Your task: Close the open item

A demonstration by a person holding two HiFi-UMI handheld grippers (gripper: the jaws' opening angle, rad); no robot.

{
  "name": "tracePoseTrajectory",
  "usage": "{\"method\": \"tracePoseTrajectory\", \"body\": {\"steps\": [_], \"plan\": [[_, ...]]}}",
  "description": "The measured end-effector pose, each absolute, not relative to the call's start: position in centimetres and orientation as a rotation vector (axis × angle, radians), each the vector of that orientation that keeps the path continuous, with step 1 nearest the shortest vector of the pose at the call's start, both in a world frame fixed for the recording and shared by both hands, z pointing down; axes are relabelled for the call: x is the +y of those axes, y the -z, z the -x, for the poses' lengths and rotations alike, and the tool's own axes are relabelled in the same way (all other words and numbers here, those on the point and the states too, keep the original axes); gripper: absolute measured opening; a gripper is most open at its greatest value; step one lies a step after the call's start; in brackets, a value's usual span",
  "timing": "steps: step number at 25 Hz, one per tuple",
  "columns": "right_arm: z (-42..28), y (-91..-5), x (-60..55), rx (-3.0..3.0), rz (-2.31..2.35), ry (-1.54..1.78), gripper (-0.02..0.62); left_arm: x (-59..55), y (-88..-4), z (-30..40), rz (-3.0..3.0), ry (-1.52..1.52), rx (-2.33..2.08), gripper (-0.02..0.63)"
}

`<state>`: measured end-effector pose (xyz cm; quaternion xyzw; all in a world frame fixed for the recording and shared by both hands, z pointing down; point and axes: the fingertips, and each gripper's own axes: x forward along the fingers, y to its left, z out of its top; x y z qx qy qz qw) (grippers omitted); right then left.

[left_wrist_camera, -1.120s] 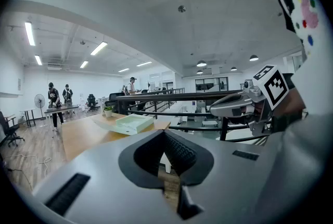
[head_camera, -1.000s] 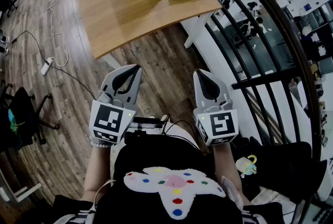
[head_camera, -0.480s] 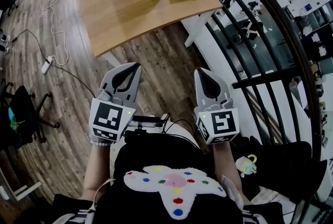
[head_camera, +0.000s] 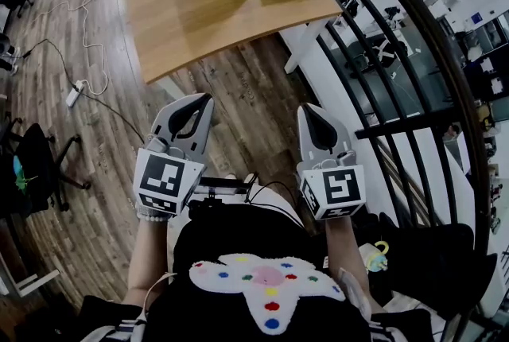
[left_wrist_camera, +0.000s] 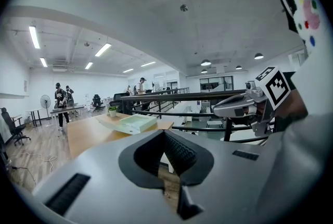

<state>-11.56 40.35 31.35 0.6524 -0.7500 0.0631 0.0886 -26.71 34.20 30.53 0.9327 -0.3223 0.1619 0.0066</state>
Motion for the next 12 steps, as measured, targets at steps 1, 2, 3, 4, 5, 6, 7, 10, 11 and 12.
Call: {"method": "tracePoseTrajectory", "body": {"steps": [1, 2, 3, 4, 5, 6, 7, 10, 11, 12], "plan": [[11.3, -31.4, 40.4, -2.237, -1.939, -0.186, 0.008, 34.3, -30.6, 26.5, -2.916, -0.508, -1.017, 0.003], [11.0, -31.5, 40.5, -2.241, -1.936, -0.186, 0.008, 34.4, -30.6, 26.3, -2.913, -0.507, -1.025, 0.003], [10.7, -31.6, 40.6, -2.245, -1.932, -0.185, 0.008, 34.5, -30.7, 26.1, -2.909, -0.504, -1.033, 0.004], [10.5, -31.6, 40.7, -2.249, -1.927, -0.183, 0.008, 34.7, -30.7, 25.9, -2.905, -0.501, -1.039, 0.003], [10.3, -31.7, 40.9, -2.252, -1.921, -0.179, 0.008, 34.9, -30.8, 25.8, -2.903, -0.499, -1.045, 0.005], [10.1, -31.8, 41.1, -2.256, -1.915, -0.175, 0.008, 35.2, -30.8, 25.5, -2.901, -0.499, -1.05, 0.005], [9.9, -31.9, 41.4, -2.26, -1.91, -0.171, 0.008, 35.5, -30.9, 25.3, -2.902, -0.498, -1.055, 0.003], [9.1, -32.4, 41.9, -2.266, -1.901, -0.167, 0.008, 36.1, -31.2, 24.5, -2.905, -0.494, -1.07, 0.005], [8.9, -32.6, 42.0, -2.266, -1.901, -0.172, 0.008, 36.2, -31.2, 24.3, -2.903, -0.492, -1.074, 0.003], [8.7, -32.7, 42.1, -2.267, -1.901, -0.177, 0.008, 36.2, -31.2, 24.2, -2.901, -0.492, -1.078, 0.005]]}}
